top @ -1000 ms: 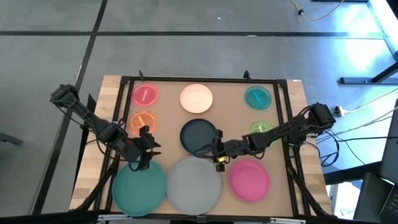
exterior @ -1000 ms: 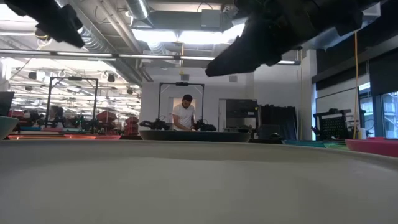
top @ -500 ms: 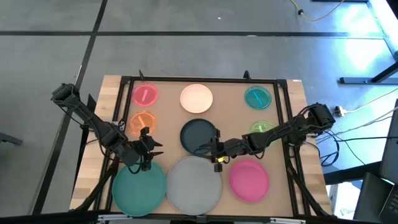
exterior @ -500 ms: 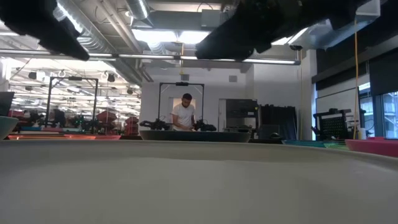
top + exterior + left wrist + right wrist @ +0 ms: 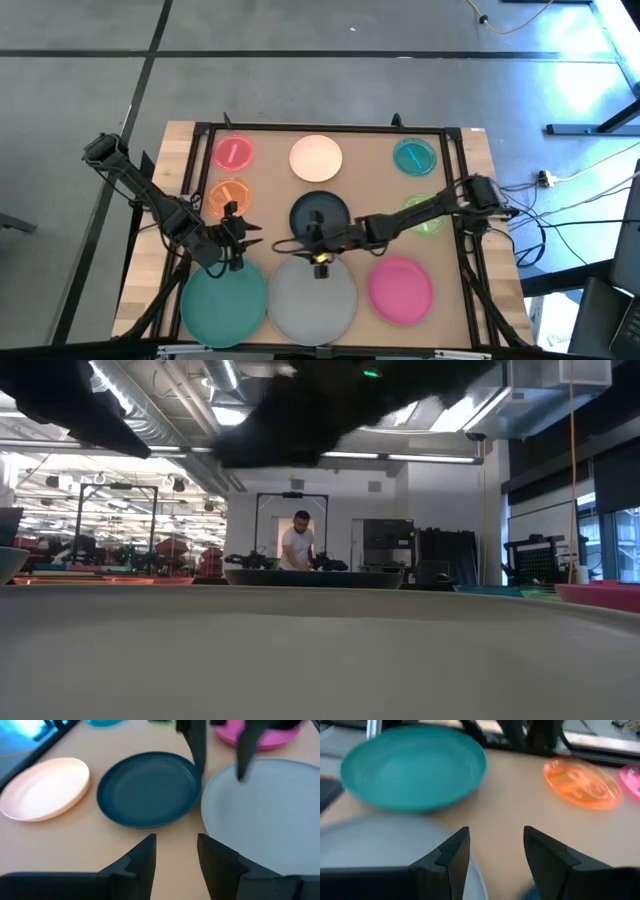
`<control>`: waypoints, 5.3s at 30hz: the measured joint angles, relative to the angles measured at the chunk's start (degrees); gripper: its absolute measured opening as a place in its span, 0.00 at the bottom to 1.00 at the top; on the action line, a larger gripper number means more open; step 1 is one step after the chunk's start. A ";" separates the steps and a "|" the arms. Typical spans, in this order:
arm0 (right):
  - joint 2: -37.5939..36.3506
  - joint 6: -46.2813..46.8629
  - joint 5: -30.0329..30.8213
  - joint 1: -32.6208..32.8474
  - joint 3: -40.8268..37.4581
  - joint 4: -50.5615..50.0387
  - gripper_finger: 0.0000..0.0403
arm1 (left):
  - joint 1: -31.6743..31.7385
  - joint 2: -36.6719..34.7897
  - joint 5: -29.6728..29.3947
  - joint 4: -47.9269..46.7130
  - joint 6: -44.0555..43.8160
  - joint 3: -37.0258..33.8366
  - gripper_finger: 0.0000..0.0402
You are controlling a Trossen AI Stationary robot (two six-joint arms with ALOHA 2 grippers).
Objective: Stack plastic plates
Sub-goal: Stack the large green plate on top of the large grey plate
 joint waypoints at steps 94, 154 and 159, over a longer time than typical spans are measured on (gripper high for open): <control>30.33 8.08 -9.99 -4.05 47.08 -25.16 0.00 | 2.66 0.00 -23.41 6.23 -5.04 0.00 0.34; 1.28 4.06 -3.16 -0.44 45.37 -70.75 0.00 | 1.26 -13.69 -19.18 5.32 2.99 0.09 0.34; -0.62 6.66 -0.04 1.12 38.96 -73.34 0.00 | 1.28 -13.66 -19.17 5.22 2.72 0.09 0.34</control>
